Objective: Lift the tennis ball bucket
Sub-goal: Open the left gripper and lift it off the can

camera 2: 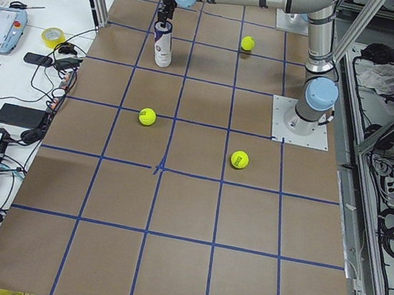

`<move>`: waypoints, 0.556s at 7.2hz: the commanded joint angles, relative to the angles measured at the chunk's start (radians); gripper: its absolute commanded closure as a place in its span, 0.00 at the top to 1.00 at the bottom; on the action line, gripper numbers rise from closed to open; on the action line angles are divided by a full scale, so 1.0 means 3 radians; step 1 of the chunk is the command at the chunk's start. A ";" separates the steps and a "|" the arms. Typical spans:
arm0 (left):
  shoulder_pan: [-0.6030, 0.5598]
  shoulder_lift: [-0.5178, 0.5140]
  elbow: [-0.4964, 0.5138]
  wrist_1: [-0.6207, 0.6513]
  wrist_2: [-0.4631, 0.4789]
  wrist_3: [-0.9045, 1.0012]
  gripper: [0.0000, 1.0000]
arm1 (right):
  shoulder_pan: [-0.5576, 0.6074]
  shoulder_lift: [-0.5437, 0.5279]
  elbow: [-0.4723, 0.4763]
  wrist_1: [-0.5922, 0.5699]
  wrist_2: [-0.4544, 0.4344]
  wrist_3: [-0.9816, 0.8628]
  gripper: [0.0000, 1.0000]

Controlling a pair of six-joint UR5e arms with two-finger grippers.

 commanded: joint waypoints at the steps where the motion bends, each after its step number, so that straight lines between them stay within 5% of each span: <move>1: 0.0013 0.0233 0.0172 -0.0486 0.0031 0.0001 1.00 | -0.0003 0.0000 0.0000 0.0005 -0.0005 0.0000 1.00; 4: 0.0120 0.0682 0.0209 -0.1130 0.0041 -0.0004 1.00 | 0.0008 0.0000 0.0000 0.0000 -0.0005 0.0000 1.00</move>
